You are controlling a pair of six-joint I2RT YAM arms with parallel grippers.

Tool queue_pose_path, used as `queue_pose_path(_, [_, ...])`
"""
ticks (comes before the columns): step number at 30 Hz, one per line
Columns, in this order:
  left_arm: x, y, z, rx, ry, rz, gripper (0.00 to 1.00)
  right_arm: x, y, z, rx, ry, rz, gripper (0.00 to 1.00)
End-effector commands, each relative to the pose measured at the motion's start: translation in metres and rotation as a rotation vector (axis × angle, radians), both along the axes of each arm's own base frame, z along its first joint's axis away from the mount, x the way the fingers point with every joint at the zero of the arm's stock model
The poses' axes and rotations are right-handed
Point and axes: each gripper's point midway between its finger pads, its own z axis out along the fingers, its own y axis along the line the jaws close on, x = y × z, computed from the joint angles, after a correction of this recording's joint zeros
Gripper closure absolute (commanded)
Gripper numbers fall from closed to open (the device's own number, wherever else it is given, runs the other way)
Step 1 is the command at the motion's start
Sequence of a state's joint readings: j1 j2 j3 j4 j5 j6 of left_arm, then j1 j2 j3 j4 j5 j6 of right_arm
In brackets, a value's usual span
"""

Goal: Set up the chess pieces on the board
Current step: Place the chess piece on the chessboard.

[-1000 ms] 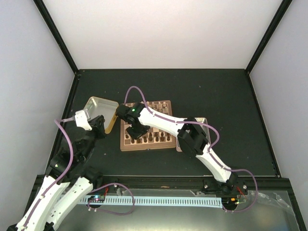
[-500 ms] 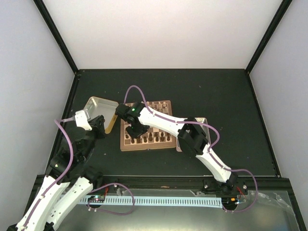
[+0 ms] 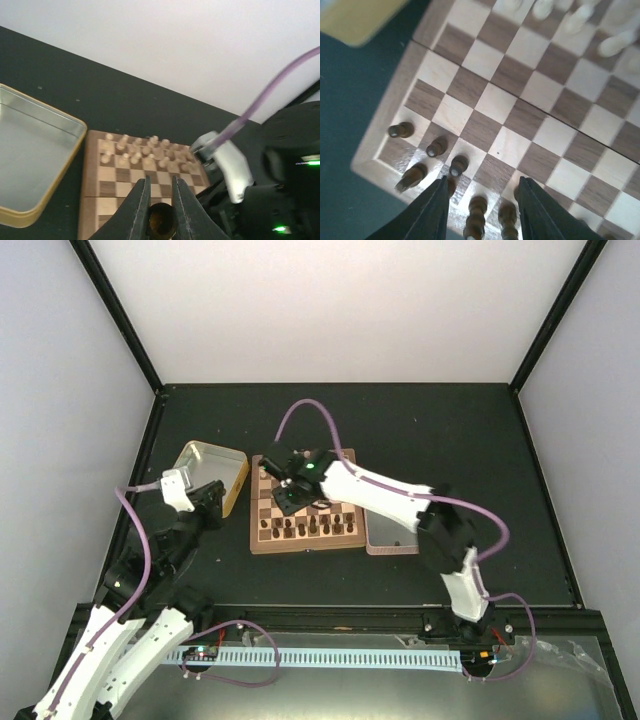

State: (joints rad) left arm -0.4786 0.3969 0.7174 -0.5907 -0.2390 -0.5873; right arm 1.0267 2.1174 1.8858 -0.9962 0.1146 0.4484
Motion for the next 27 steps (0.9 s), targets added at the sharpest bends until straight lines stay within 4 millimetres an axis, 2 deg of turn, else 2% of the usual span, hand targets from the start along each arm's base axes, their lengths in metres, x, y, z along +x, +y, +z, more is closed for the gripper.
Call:
queue_pose_path(1, [-0.004,-0.031,0.016,-0.119,-0.029,-0.158,0.97,0.01,0.007,0.078,0.315,-0.227,0.023,0.58])
queue_pose_path(2, [-0.004,-0.039,0.019,-0.152,-0.034,-0.197,0.97,0.007,0.009,0.106,0.404,-0.279,0.056,0.56])
queue_pose_path(3, [-0.005,-0.048,0.022,-0.186,-0.034,-0.239,0.97,-0.003,0.001,0.117,0.463,-0.316,0.093,0.54])
queue_pose_path(6, [-0.008,-0.075,0.03,-0.303,-0.012,-0.374,0.96,-0.024,-0.006,0.153,0.646,-0.438,0.218,0.48])
queue_pose_path(10, [-0.016,-0.108,0.044,-0.458,0.026,-0.555,0.96,-0.05,-0.019,0.183,0.784,-0.528,0.327,0.43])
queue_pose_path(13, [-0.017,-0.121,0.049,-0.532,0.068,-0.623,0.95,-0.067,-0.022,0.204,0.871,-0.575,0.404,0.41])
queue_pose_path(17, [-0.017,-0.131,0.05,-0.566,0.115,-0.668,0.95,-0.079,-0.022,0.217,0.892,-0.614,0.485,0.41])
queue_pose_path(21, [-0.017,-0.137,0.044,-0.576,0.157,-0.693,0.95,-0.082,-0.018,0.218,0.858,-0.629,0.53,0.42])
queue_pose_path(24, [-0.015,-0.14,0.041,-0.574,0.169,-0.7,0.95,-0.083,-0.015,0.219,0.848,-0.629,0.546,0.46])
queue_pose_path(27, [-0.015,-0.14,0.041,-0.574,0.166,-0.702,0.95,-0.082,-0.013,0.213,0.823,-0.615,0.556,0.55])
